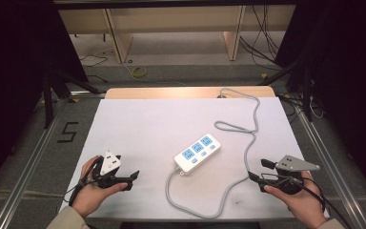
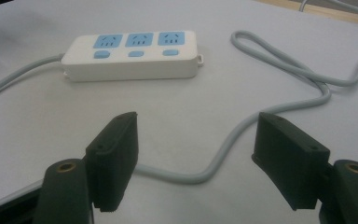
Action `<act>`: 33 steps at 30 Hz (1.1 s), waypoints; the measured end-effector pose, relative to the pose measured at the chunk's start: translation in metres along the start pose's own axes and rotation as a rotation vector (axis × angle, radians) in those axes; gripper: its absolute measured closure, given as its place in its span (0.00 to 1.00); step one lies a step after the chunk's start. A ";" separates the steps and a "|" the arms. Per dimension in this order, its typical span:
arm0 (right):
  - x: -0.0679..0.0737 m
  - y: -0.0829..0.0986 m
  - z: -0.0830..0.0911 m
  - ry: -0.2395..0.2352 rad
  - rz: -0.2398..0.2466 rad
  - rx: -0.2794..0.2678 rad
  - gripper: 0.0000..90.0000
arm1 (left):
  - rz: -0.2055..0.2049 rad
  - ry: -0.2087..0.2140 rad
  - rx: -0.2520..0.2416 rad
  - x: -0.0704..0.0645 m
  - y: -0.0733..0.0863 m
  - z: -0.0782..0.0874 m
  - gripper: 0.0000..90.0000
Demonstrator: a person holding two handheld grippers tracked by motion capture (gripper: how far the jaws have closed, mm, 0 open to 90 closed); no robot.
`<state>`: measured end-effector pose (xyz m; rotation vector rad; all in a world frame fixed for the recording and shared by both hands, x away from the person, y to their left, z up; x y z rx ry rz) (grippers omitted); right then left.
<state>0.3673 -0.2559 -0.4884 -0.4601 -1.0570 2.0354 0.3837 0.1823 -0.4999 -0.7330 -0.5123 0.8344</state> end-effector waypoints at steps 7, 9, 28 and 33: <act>0.003 -0.001 -0.001 -0.007 0.008 0.006 0.43 | 0.005 -0.004 0.000 0.001 0.001 0.000 0.17; 0.004 -0.001 -0.002 -0.006 0.011 0.009 0.44 | 0.002 -0.004 0.001 0.002 0.001 0.000 0.17; 0.007 -0.005 -0.004 -0.005 0.049 0.037 0.82 | -0.001 -0.005 0.003 0.002 0.000 -0.001 0.17; 0.008 -0.009 -0.005 0.002 0.059 0.041 0.95 | 0.001 -0.007 0.002 0.002 0.000 -0.001 0.18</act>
Point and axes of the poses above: each handheld gripper's, and its own axes: z roughly backward along the jaws, y roughly out of its underside, x roughly to its left, the point moved 8 cm from there along -z, roughly forward along the jaws, and after that the axes turned 4 degrees about x, right-handed, at the moved point
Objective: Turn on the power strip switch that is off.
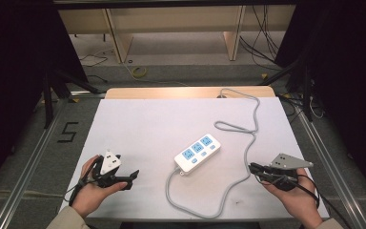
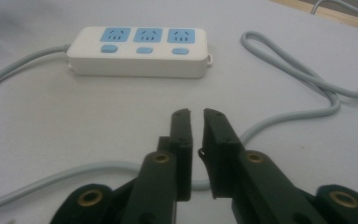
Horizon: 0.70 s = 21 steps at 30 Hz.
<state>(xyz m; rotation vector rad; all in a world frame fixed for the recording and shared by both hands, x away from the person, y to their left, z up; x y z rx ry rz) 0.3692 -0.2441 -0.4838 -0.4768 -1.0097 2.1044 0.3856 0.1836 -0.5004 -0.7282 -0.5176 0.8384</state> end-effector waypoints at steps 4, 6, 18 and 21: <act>0.000 0.000 -0.001 0.006 -0.001 0.020 1.00 | 0.003 0.001 0.003 0.000 0.000 0.000 0.18; -0.001 0.000 -0.001 0.007 -0.004 0.028 1.00 | 0.008 0.001 -0.003 0.000 0.000 0.000 0.18; -0.002 -0.006 -0.005 0.014 -0.015 0.039 1.00 | 0.011 0.002 0.000 0.000 0.000 -0.001 0.18; -0.002 -0.008 -0.006 0.013 -0.015 0.039 1.00 | 0.011 0.003 0.003 0.000 0.000 -0.002 0.18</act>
Point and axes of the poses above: each handheld gripper's, and its own axes: z roughly backward along the jaws, y roughly out of its underside, x roughly to its left, the point moved 8 cm from there along -z, roughly forward along the jaws, and after that the axes turned 4 degrees about x, right-handed, at the moved point
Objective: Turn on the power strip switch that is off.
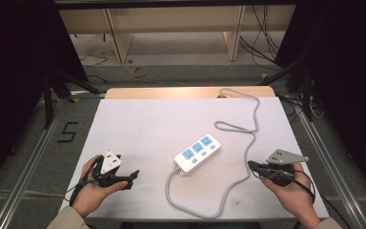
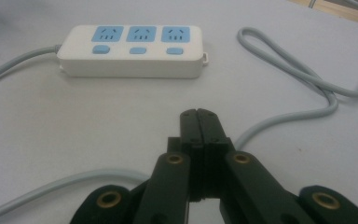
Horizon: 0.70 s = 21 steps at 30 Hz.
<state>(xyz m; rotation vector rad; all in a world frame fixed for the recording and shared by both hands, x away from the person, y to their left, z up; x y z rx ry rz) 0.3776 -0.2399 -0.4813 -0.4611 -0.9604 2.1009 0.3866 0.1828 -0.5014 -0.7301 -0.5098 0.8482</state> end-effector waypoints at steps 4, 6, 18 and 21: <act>0.001 -0.002 -0.002 -0.008 -0.008 0.003 1.00 | 0.005 0.004 0.000 0.000 -0.001 0.000 0.18; 0.001 -0.004 -0.003 -0.012 -0.014 -0.001 1.00 | 0.004 0.003 0.001 0.000 -0.001 0.000 0.18; 0.006 -0.014 -0.014 -0.022 0.000 0.008 1.00 | 0.001 0.005 0.001 -0.002 -0.001 0.000 0.18; 0.008 -0.018 -0.018 -0.028 0.007 0.011 1.00 | -0.001 0.002 0.000 -0.003 -0.001 0.000 0.18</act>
Point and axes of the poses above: each handheld gripper's, and its own axes: z roughly backward along the jaws, y roughly out of its underside, x roughly to its left, the point moved 8 cm from there along -z, roughly forward along the jaws, and after that the axes turned 4 degrees about x, right-handed, at the moved point
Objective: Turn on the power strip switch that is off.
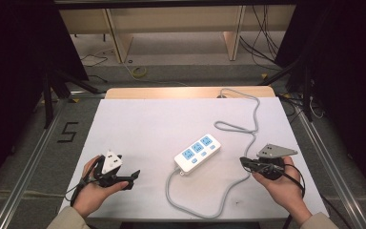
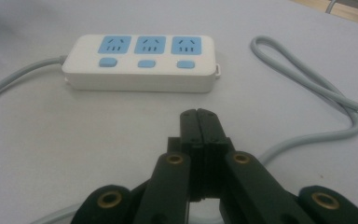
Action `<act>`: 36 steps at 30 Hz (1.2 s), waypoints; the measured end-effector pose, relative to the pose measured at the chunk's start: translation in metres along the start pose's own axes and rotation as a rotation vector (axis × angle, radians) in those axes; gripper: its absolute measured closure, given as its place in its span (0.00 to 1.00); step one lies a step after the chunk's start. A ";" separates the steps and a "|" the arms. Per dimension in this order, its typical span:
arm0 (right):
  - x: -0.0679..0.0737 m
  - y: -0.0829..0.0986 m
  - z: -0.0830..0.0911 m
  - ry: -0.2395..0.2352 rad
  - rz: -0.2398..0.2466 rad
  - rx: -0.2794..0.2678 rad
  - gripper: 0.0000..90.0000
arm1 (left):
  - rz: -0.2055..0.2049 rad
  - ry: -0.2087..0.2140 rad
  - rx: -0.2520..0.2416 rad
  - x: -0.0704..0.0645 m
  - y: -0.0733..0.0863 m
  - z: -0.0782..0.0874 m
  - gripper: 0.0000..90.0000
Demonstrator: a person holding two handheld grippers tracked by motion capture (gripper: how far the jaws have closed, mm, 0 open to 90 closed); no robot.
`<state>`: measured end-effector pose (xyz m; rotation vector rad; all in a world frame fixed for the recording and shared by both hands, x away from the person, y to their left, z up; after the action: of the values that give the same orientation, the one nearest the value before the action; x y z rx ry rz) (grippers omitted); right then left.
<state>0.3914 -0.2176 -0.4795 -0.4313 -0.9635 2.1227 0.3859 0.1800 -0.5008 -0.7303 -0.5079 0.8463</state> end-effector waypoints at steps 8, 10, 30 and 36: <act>0.002 -0.005 -0.005 -0.007 0.010 0.006 1.00 | 0.003 0.008 -0.003 -0.001 -0.001 0.000 0.18; 0.001 -0.006 -0.005 -0.006 0.008 0.005 1.00 | -0.002 0.008 -0.002 -0.002 -0.001 0.000 0.18; 0.003 -0.020 -0.011 -0.025 0.016 0.006 1.00 | -0.005 0.000 0.003 0.000 -0.001 0.000 0.18; 0.003 -0.023 -0.011 -0.032 0.015 0.010 1.00 | -0.001 -0.003 0.003 0.001 0.000 0.000 0.18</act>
<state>0.4070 -0.2000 -0.4692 -0.4020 -0.9708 2.1530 0.3865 0.1806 -0.5005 -0.7257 -0.5093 0.8477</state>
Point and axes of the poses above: each handheld gripper's, and its own axes: z roughly backward along the jaws, y roughly out of its underside, x roughly to its left, the point moved 8 cm from there along -z, roughly forward along the jaws, and after that the axes turned 4 degrees about x, right-handed, at the moved point
